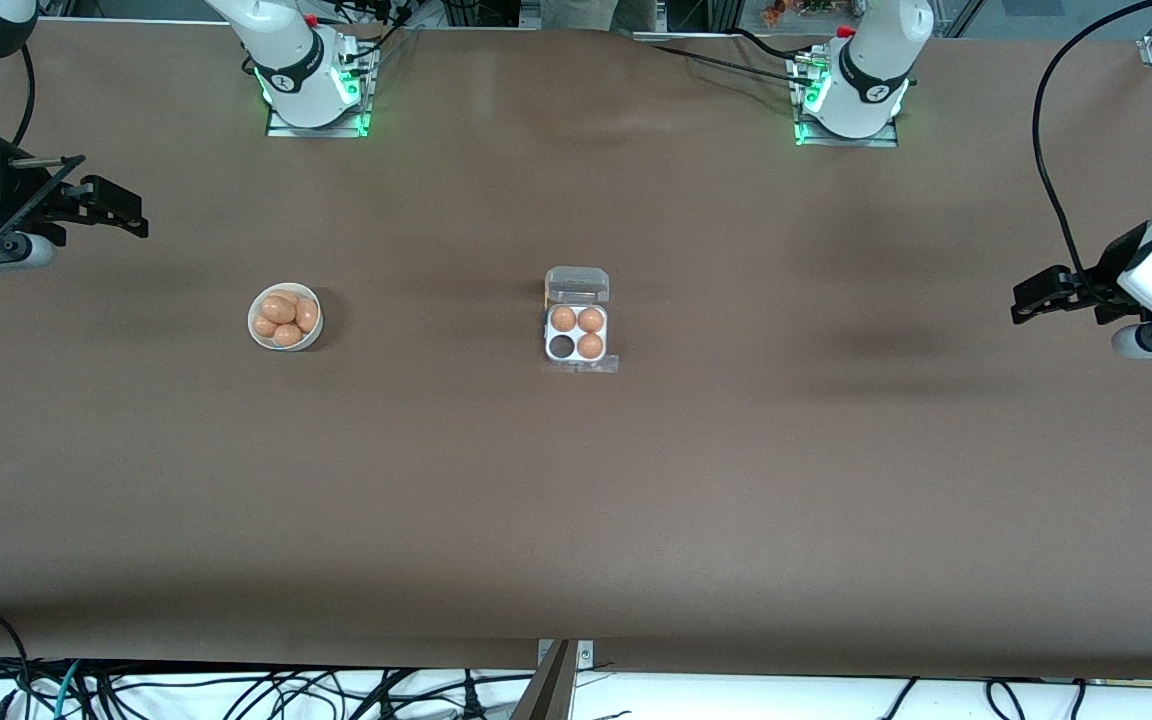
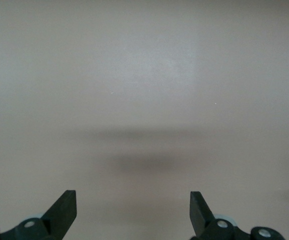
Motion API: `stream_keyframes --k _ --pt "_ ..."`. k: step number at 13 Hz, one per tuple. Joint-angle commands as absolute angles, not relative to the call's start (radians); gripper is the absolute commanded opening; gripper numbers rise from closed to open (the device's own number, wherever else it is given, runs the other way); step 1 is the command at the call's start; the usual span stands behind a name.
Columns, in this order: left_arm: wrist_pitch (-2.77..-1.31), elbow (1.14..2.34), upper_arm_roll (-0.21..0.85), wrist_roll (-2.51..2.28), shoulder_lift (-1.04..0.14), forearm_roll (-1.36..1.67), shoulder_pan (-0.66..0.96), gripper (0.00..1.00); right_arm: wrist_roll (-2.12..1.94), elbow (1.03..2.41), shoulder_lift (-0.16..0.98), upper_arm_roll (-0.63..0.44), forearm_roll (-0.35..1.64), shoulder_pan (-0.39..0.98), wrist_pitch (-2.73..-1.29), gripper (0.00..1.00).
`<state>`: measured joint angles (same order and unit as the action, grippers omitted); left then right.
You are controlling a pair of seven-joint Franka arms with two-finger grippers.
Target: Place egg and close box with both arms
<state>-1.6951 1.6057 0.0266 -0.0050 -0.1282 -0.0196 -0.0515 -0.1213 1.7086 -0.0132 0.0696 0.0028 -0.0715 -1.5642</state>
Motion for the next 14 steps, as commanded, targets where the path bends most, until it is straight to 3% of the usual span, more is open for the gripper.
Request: stream_keyframes --k 1,14 --pt "-1.68 1.577 0.028 0.023 -0.14 0.003 -0.06 1.0 -0.11 1.678 -0.009 0.08 0.009 -0.077 -1.546 1.0" --pt "-1.68 1.537 0.028 0.021 -0.14 0.011 -0.06 1.0 0.046 1.695 -0.014 0.15 0.044 -0.063 -1.516 1.0"
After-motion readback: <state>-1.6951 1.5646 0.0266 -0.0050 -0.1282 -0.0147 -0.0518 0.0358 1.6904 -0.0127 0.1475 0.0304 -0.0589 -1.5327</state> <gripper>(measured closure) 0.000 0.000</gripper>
